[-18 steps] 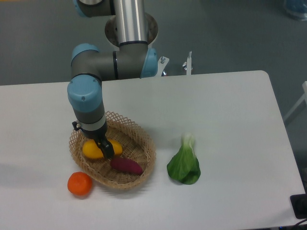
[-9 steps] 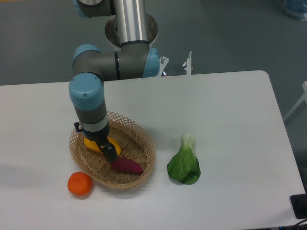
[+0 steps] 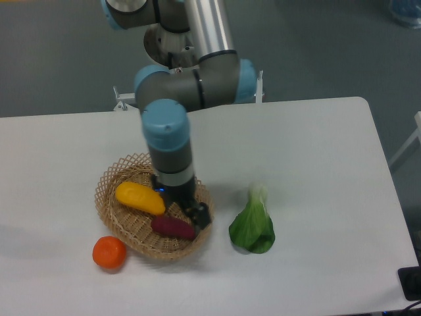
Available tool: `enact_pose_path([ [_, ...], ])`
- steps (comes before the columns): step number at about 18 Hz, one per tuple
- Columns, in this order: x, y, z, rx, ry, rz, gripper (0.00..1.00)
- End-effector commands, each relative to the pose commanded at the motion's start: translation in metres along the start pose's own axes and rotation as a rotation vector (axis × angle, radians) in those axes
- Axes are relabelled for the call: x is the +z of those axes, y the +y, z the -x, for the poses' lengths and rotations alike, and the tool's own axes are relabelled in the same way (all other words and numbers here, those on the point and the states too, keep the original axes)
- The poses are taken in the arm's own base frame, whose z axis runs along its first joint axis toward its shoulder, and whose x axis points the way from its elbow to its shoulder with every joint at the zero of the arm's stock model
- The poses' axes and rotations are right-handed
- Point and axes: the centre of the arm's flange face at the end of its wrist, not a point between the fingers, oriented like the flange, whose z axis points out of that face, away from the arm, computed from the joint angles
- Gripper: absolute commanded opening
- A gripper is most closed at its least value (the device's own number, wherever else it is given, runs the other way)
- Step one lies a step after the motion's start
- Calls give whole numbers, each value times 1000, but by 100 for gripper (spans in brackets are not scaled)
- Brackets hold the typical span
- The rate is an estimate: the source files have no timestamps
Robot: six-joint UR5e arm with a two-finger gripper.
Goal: Place the mango in the basket
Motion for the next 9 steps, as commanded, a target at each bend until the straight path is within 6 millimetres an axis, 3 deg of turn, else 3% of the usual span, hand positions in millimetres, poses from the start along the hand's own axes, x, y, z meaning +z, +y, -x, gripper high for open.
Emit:
enact_pose_path([
  [7,-20,78,70,40,82,60,100],
  [9,-14,94,82,59,89,68,100],
])
